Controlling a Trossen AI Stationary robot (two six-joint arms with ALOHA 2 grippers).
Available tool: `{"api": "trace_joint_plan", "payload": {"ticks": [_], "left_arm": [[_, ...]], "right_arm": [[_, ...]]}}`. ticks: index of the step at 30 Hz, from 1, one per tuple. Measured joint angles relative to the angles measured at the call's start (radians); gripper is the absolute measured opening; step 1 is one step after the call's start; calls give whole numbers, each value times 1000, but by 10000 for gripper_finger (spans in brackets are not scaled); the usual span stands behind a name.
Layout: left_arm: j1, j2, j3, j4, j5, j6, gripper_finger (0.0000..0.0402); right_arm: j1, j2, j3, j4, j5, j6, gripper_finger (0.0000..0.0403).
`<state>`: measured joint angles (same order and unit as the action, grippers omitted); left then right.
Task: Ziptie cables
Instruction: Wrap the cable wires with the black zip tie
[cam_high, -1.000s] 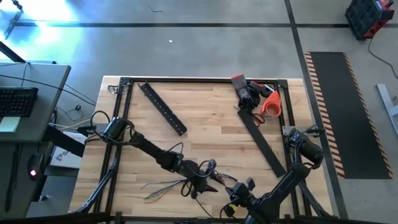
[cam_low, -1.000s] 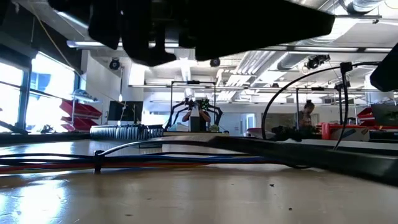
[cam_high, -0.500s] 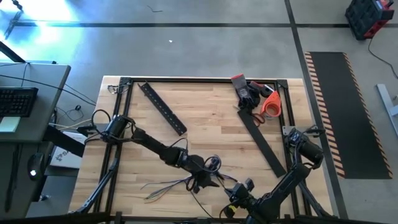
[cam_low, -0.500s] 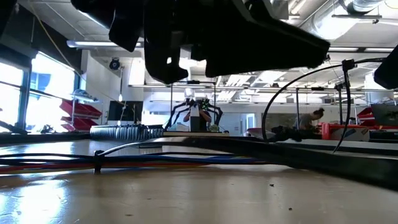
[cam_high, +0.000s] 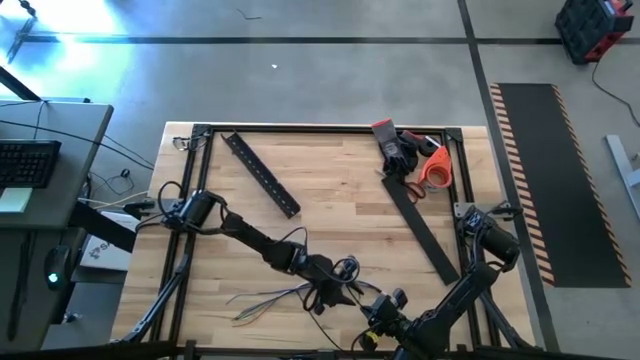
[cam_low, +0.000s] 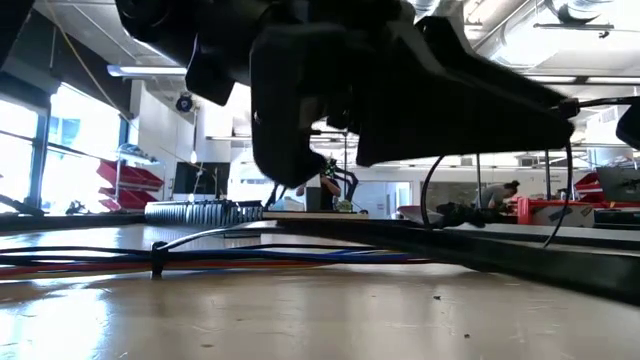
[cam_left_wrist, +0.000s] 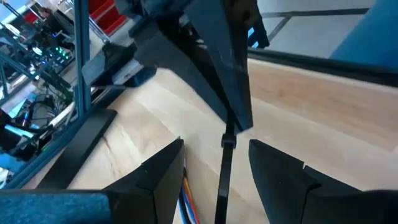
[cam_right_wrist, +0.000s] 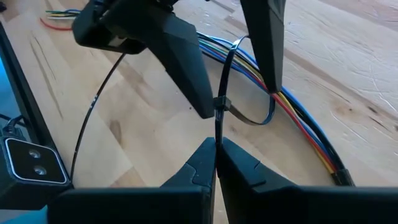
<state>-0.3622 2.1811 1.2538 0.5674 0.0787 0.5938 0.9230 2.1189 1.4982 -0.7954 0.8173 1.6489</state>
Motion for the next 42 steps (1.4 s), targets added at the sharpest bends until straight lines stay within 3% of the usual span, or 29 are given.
{"api": "trace_joint_plan", "payload": {"ticks": [6, 15, 33, 39, 42], "left_arm": [[0, 0, 7, -7, 17, -5, 161], [2, 6, 7, -7, 14, -32, 84], [1, 6, 6, -8, 40, -43, 6], [2, 6, 6, -5, 51, -62, 2], [2, 6, 6, -5, 51, -69, 2]], "right_arm": [[0, 0, 0, 0, 1, 0, 0], [0, 0, 0, 4, 1, 0, 0], [1, 0, 0, 8, 1, 0, 0], [5, 0, 2, 3, -7, -68, 3], [8, 0, 39, -58, -47, -136, 25]]}}
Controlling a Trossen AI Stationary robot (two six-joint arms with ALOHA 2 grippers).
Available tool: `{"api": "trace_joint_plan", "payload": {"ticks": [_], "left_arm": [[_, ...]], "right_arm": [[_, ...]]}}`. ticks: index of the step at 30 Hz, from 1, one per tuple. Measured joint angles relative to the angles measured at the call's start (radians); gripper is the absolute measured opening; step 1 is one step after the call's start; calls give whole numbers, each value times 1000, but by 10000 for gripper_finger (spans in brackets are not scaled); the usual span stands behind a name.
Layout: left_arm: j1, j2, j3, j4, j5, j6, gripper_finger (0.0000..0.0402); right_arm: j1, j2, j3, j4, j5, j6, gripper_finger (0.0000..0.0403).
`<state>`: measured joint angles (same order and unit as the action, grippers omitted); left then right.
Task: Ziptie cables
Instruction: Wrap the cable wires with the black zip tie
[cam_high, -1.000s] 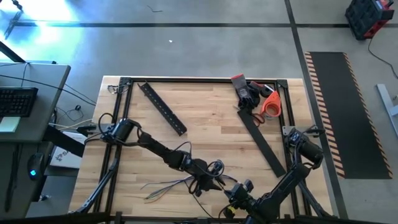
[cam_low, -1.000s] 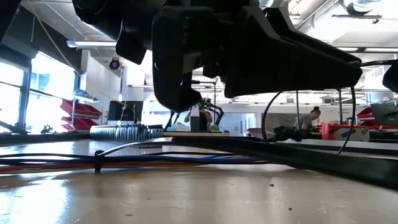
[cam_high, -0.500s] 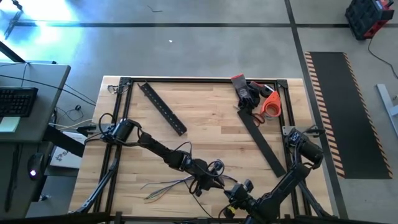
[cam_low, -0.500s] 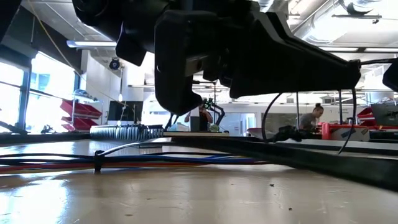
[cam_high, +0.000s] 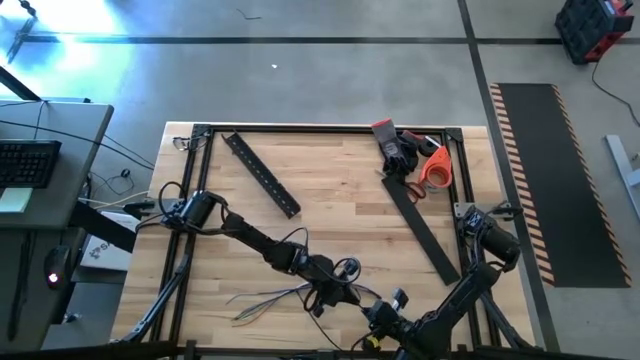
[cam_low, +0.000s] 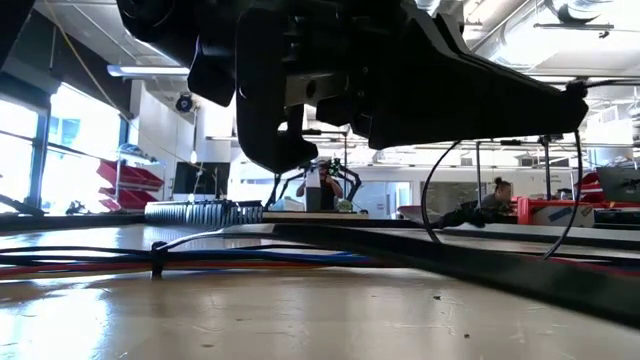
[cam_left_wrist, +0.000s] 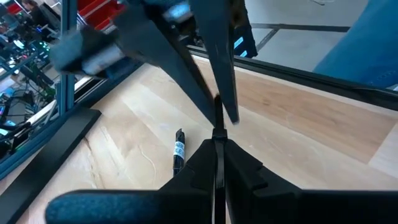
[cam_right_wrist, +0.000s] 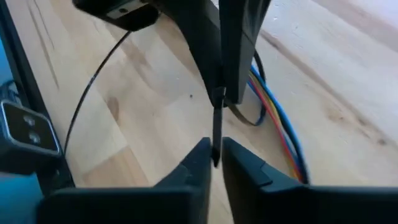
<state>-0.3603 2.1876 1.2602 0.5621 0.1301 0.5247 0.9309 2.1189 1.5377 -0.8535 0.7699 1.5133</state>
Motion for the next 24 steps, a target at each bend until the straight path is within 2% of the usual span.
{"api": "trace_joint_plan", "payload": {"ticks": [6, 9, 12, 17, 24], "left_arm": [[0, 0, 0, -2, 0, 0, 1], [0, 0, 0, -2, 1, -1, 1], [0, 0, 0, -4, 4, -9, 1], [0, 0, 0, -8, 4, -18, 1], [-1, 0, 0, -2, 8, -18, 1]], "right_arm": [[0, 0, 81, -121, -12, -118, 119], [-2, 0, 84, -70, -34, -252, 164], [-10, 19, 84, -29, -30, -356, 184], [-17, 62, 83, -43, 48, -380, 162], [6, 68, 92, -56, 113, -410, 79]]}}
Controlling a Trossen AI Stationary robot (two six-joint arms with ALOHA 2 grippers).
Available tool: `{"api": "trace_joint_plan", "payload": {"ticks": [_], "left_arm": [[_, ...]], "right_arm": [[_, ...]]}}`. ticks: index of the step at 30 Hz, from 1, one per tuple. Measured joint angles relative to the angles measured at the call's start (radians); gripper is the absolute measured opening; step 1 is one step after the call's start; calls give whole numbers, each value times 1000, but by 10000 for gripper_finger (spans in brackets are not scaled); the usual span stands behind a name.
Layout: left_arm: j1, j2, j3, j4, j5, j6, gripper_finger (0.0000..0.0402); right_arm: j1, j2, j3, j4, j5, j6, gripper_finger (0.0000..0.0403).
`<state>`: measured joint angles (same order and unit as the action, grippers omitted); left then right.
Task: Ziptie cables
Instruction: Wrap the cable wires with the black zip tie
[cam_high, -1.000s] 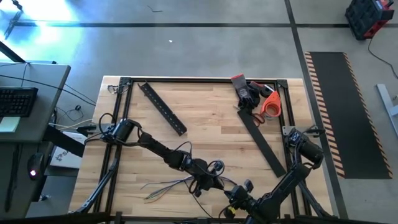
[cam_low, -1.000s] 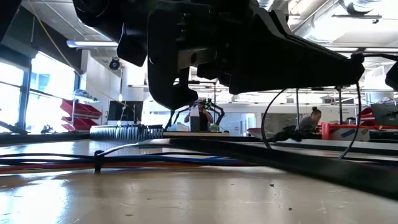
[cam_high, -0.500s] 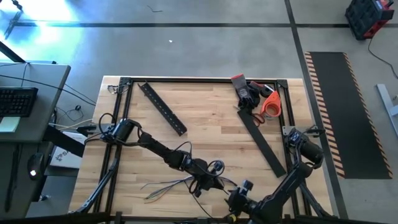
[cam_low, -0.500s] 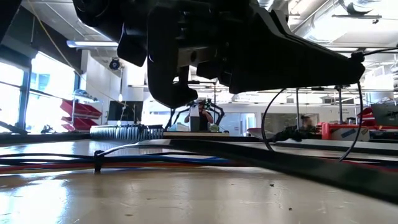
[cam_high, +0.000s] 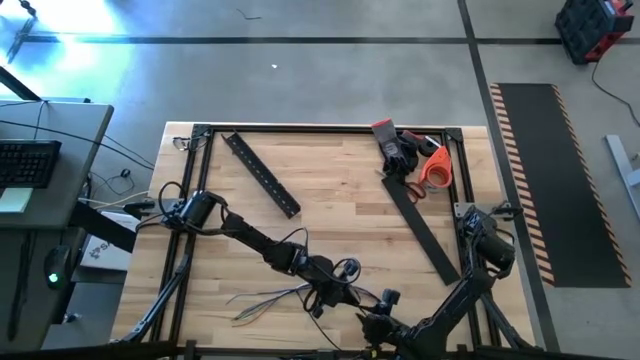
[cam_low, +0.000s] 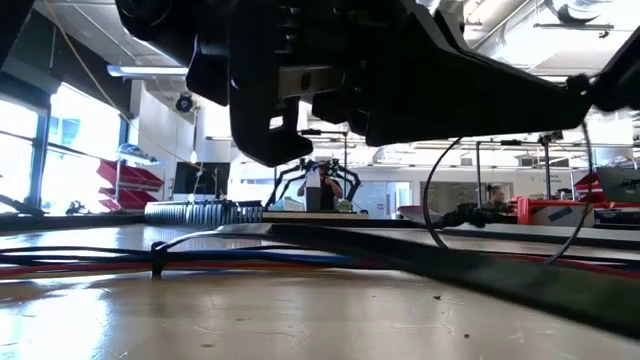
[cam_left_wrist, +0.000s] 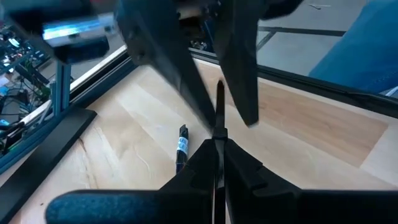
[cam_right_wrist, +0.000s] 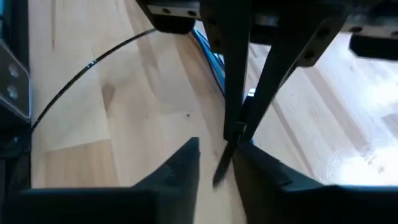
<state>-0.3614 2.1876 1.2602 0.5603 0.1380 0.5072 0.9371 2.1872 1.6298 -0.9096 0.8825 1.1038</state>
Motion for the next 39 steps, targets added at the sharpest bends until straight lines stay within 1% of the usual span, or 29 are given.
{"api": "trace_joint_plan", "payload": {"ticks": [3, 5, 7, 10, 13, 18, 21, 24, 32, 39], "left_arm": [[-1, 0, 0, -2, 1, 0, 1], [0, 0, 0, -3, 3, 0, 1], [1, 0, 0, -6, 2, -1, 1], [1, 0, 0, -11, -12, -16, 9], [1, 0, 0, -20, -34, -16, 31], [1, 0, 0, -16, 3, -25, 78], [0, 0, 0, -15, -9, -43, 93], [0, 0, 0, -15, -12, -53, 91], [0, 0, 0, 20, 0, -82, 58], [0, 0, 0, 21, 13, -89, 44]], "right_arm": [[7, 0, 12, -12, 6, -6, 44], [7, 0, 13, -20, -8, -5, 20], [6, 0, 13, -19, -18, -5, 5], [6, 0, 13, -17, -7, 13, 3], [7, 0, 13, -18, -3, 32, 1], [6, 0, 13, -44, -4, 112, 0], [7, 0, 13, -51, -5, 135, 0], [6, 0, 13, -51, -11, 153, 0], [6, 0, 13, -51, -27, 154, 0], [6, 0, 13, -68, -40, 181, 0]]}}
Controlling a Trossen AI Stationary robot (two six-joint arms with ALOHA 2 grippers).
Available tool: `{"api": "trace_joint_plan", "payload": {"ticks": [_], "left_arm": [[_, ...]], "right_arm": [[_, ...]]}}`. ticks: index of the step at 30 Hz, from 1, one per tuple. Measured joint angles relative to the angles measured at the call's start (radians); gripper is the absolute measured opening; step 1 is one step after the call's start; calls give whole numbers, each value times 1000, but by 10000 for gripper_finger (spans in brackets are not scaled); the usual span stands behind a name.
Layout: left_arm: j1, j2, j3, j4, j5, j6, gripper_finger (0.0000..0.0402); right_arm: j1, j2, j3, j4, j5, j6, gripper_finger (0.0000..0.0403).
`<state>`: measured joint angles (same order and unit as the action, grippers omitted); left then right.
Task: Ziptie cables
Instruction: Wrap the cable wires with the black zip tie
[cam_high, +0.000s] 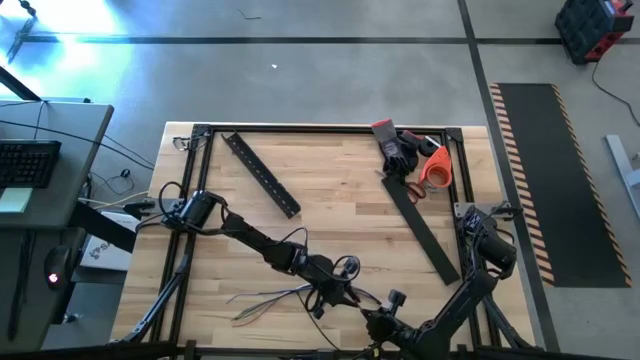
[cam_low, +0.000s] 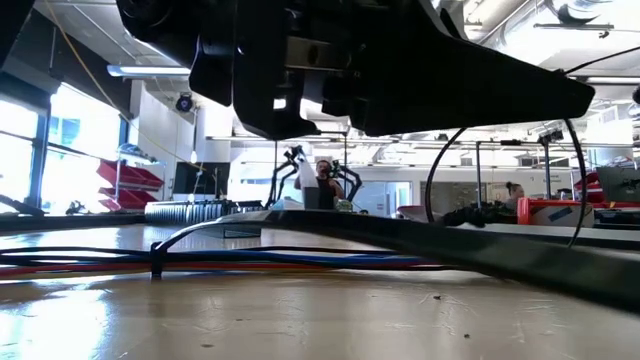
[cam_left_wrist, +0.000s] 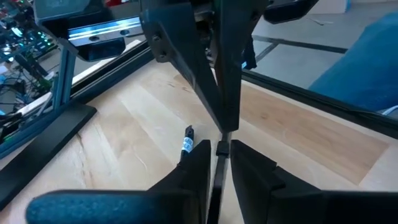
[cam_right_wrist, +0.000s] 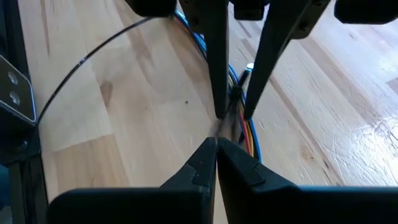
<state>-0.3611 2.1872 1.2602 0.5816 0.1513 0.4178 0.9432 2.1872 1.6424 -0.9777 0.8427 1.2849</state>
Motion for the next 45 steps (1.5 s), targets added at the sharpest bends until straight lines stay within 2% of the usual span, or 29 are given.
{"api": "trace_joint_plan", "payload": {"ticks": [6, 10, 12, 15, 20, 23, 26, 30, 34, 37, 41, 45], "left_arm": [[0, 0, 0, -2, 3, -8, 20], [1, 0, 0, -9, 3, -22, 10], [1, 0, 0, -10, 3, -22, 9], [1, 0, 0, -11, 3, -22, 8], [1, 0, 0, -18, -3, -22, 7], [1, 0, 0, -18, -3, -22, 7], [2, 0, 0, -18, -3, -22, 6], [1, 0, 0, -18, -3, -22, 4], [2, 0, 0, -18, -6, -22, 4], [2, 0, 0, -18, -6, -22, 4], [2, 0, 0, -17, -7, -22, 4], [2, 0, 0, -17, -6, -22, 5]], "right_arm": [[5, -5, 0, -31, -28, -1, 2], [11, -34, 0, -50, -70, -13, 22], [21, -42, 0, -36, -69, -45, 43], [38, -47, 0, 14, -11, -113, 85], [58, -48, 0, 124, 61, -324, 156], [34, -48, 1, 126, 95, -329, 177], [-2, -48, 0, 107, 72, -297, 176], [-36, -48, 0, 104, -24, -318, 148], [-47, -48, 0, 78, -29, -314, 112], [-47, -48, 0, 26, -32, -254, 91], [-47, -48, -2, -51, -86, -146, 84], [-47, -48, -2, -34, -85, -141, 84]]}}
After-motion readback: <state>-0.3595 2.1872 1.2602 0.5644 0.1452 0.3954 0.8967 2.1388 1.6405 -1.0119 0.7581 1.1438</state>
